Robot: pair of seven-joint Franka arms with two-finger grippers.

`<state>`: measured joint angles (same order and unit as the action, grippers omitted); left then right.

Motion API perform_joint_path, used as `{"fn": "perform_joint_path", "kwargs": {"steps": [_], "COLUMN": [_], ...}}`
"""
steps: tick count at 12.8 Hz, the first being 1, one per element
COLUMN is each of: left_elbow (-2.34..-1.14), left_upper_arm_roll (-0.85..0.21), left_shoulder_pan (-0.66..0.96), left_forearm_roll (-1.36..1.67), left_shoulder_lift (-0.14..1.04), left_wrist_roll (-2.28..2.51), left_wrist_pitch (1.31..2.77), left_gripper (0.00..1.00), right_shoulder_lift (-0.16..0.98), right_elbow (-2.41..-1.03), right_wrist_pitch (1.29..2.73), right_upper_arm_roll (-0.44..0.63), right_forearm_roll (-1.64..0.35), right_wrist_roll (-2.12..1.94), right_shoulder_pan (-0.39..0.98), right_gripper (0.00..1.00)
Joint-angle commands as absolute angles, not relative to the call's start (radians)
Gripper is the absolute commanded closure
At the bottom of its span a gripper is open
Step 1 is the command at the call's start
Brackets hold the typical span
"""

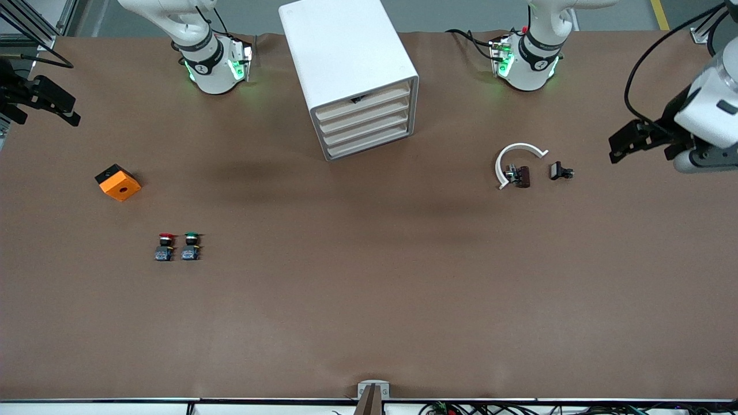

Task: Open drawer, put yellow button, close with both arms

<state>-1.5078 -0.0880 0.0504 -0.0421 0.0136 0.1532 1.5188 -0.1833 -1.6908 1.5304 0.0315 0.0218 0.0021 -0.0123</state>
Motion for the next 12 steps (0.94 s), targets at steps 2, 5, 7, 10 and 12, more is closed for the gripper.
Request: {"fn": "perform_joint_path", "kwargs": {"steps": [2,5,7,10,12], "left_elbow": [-1.666,-1.735,-1.732,-1.691,-1.661], "left_upper_arm_roll": [-0.071,-0.067,-0.067,-0.066,-0.066], "left_shoulder_pan": [0.031,0.031,0.029,0.029,0.023], "left_forearm_roll": [-0.023,-0.023,-0.023,-0.023,-0.023], "left_shoulder_lift": [-0.132,-0.198,-0.207,-0.166,-0.144], "left_wrist_roll": [0.052,0.021,0.023,0.028,0.023], "left_wrist_pitch": [1.532,1.552,1.552,1.551,1.546], "left_gripper": [0.0,0.0,0.0,0.0,0.0], "right_shoulder_lift": [-0.212,-0.21,-0.21,-0.21,-0.21], "right_elbow": [-1.718,-1.715,-1.712,-1.71,-1.712], "right_wrist_pitch": [1.548,1.549,1.549,1.549,1.551], "right_upper_arm_roll": [0.035,0.037,0.035,0.035,0.038], "right_forearm_roll": [0.003,0.005,0.005,0.005,-0.015], "right_wrist_roll": [-0.008,-0.009,-0.009,-0.009,-0.009], "right_shoulder_pan": [-0.023,-0.025,-0.025,-0.025,-0.026], "right_gripper": [0.0,0.0,0.0,0.0,0.0]}}
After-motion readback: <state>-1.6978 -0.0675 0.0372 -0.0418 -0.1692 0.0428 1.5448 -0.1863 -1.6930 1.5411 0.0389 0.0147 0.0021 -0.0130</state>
